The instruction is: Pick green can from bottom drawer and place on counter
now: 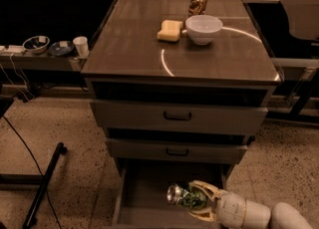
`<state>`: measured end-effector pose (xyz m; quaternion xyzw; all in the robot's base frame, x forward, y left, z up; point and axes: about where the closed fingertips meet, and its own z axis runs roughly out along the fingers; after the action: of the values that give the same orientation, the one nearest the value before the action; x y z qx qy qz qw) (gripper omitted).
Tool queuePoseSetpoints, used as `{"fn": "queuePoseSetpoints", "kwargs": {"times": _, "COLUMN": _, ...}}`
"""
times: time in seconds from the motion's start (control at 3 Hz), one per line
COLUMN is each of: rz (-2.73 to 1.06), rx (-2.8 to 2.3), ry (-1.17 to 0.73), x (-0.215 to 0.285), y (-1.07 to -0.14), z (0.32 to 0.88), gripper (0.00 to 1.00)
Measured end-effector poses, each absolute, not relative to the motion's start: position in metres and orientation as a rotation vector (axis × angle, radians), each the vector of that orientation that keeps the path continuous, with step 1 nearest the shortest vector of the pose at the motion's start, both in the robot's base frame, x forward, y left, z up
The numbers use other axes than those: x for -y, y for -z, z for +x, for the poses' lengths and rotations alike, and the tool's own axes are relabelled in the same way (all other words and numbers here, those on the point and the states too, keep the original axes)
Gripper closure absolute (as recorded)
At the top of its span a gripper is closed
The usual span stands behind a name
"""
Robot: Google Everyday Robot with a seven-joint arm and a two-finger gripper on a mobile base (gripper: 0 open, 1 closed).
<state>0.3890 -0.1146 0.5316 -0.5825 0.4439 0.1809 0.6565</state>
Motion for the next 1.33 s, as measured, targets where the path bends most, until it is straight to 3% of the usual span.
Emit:
{"fn": "queuePoseSetpoints", "kwargs": {"times": 0.33, "rz": -1.384, "rx": -1.065, "ry": -0.316, "x": 0.099, "y": -0.595, "z": 0.376, "gripper": 1.00}}
{"fn": "queuePoseSetpoints", "kwargs": {"times": 1.0, "rz": -1.293, "rx": -1.390, "ry": -0.152, "x": 0.107, "y": -0.701, "z": 0.426, "gripper": 1.00}}
{"fn": "queuePoseSetpoints", "kwargs": {"times": 1.33, "rz": -1.311, "rx": -1.431, "ry": -0.132, "x": 0.103, "y": -0.719, "z": 0.425, "gripper": 1.00}}
